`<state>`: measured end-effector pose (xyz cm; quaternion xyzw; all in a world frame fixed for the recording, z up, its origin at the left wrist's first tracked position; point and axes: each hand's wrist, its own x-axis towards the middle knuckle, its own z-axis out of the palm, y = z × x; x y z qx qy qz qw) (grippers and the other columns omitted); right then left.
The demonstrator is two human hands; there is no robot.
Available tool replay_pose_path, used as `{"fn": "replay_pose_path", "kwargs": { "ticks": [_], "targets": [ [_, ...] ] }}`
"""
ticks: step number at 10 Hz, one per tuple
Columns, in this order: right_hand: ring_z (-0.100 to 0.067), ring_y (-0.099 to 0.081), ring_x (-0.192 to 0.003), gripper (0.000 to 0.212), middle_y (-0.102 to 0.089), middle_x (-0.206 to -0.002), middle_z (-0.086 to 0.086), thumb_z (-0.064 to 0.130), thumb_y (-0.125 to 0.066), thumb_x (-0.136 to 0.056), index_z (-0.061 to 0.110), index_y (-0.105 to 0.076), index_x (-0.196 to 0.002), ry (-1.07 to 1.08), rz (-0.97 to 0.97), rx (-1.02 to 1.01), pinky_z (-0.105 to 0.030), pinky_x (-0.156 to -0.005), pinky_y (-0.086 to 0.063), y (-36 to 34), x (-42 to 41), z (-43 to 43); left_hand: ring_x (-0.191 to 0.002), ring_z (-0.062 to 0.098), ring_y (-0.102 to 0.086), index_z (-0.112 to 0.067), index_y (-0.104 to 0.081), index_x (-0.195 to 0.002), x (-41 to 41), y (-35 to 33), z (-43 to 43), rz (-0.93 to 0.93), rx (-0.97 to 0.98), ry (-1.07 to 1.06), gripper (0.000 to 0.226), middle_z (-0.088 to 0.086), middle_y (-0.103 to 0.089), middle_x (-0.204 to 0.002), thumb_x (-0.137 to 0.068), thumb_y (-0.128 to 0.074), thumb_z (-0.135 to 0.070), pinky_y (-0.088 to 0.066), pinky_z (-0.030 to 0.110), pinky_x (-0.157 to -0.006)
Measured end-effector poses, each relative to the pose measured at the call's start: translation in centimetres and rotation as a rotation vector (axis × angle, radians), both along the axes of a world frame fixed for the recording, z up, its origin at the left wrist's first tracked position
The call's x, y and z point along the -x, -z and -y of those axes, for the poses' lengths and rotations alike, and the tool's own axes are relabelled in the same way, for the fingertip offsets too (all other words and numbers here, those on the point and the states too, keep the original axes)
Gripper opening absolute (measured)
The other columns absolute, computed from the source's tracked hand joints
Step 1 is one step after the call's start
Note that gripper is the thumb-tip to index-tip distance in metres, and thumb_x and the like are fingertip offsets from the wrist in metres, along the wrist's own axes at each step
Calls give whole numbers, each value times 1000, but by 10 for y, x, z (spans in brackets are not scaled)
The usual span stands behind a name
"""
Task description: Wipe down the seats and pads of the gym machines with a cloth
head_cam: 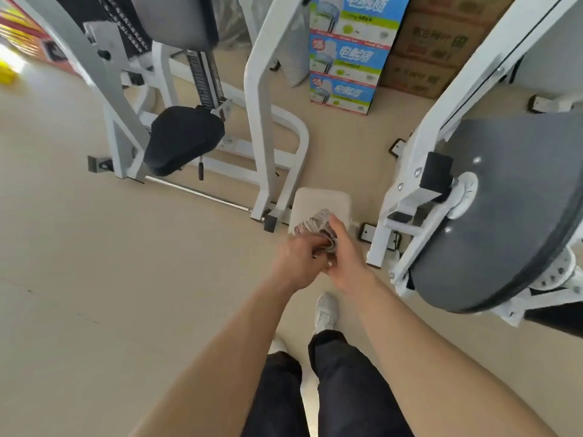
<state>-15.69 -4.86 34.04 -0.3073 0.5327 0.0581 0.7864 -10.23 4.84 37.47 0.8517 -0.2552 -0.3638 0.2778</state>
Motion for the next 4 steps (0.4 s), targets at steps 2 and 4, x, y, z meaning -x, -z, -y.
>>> {"fn": "replay_pose_path", "kwargs": {
  "ticks": [2,4],
  "targets": [
    [-22,-57,-60,19,-65,-59,-5,0,-57,-88,15,-65,-80,27,-90,136,-30,-64,-39,110,-45,39,-107,15,-64,-24,-78,-102,-52,107,30,-73,35,-76,26,-9,-70,-119,-85,-59,-25,-49,32,-94],
    [-26,-57,-108,60,-58,-126,-6,36,-74,-82,20,-49,-134,-120,-450,235,-39,-71,-55,239,-40,70,-120,21,-57,-20,-64,-130,-85,203,24,62,-171,50,37,-1,-60,-136,-94,-54,-20,-39,23,-93]
  ]
}}
